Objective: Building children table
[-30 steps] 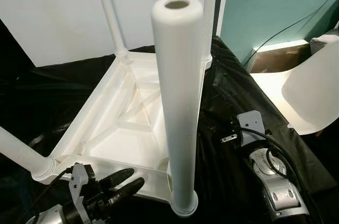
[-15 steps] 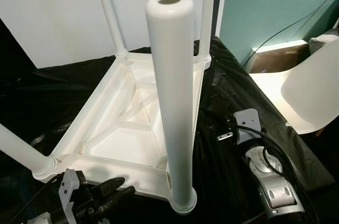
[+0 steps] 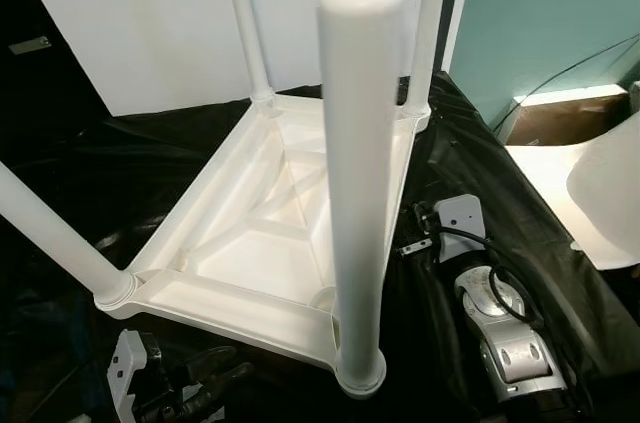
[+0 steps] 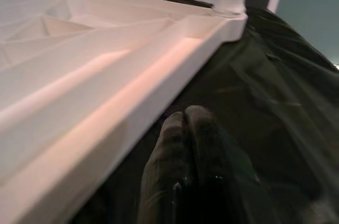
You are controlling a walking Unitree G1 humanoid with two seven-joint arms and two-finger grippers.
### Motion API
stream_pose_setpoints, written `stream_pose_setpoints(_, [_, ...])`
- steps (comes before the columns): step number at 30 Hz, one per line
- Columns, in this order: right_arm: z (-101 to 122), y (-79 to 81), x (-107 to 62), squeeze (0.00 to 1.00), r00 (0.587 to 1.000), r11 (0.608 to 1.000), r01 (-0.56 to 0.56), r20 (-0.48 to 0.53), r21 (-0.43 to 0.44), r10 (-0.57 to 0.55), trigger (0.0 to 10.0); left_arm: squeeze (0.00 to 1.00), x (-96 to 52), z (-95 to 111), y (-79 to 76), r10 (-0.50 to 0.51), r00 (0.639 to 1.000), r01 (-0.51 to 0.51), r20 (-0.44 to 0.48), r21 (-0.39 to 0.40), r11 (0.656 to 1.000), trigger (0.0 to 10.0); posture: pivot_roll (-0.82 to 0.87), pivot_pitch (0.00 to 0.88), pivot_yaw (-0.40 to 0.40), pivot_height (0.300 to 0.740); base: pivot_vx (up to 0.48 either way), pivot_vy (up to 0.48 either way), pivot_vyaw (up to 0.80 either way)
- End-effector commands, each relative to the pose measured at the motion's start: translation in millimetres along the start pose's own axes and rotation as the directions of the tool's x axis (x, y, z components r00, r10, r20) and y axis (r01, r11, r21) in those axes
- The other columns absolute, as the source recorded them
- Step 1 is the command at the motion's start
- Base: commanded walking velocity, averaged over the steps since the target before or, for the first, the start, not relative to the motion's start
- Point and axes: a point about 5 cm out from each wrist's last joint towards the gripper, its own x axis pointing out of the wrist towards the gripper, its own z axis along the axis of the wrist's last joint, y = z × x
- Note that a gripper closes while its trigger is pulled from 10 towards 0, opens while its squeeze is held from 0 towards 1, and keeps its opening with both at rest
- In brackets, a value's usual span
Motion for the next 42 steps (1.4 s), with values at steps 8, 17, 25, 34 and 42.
stream_pose_setpoints(8, [-7.2,5.0,1.2,0.02,0.999,1.000,-0.006,-0.035,0.011,0.006,10.0,0.00,2.6,9.6,11.8,-0.082,0.993,0.092,-0.086,0.126,0.988,10.0,-0.05,0.000,0.081,0.740,0.000,0.000,0.00])
stream_pose_setpoints(17, [-10.3,6.5,1.0,0.02,0.999,1.000,-0.001,-0.049,0.022,0.002,10.0,0.00,19.7,20.0,39.9,-0.048,0.986,0.098,-0.159,0.325,0.940,10.0,-0.06,0.000,0.091,0.740,0.000,0.000,0.00])
stream_pose_setpoints(25, [-12.3,1.4,0.4,0.02,0.997,0.999,0.040,-0.064,0.014,-0.039,10.0,0.00,16.2,13.3,43.3,-0.113,0.958,0.187,-0.265,0.272,0.944,10.0,-0.09,0.000,0.103,0.740,0.000,0.000,0.26])
stream_pose_setpoints(34, [-15.3,1.6,1.1,0.02,0.996,0.999,0.039,-0.079,0.025,-0.037,10.0,0.00,11.5,21.2,44.5,-0.145,0.954,0.218,-0.264,0.270,0.938,10.0,-0.08,0.000,0.095,0.740,0.000,0.000,0.00])
stream_pose_setpoints(42, [-14.8,2.1,4.2,0.02,0.996,0.999,0.036,-0.078,0.023,-0.034,10.0,0.00,20.3,13.4,42.7,-0.169,0.936,0.262,-0.308,0.292,0.920,10.0,-0.08,0.000,0.097,0.740,0.000,0.000,0.00])
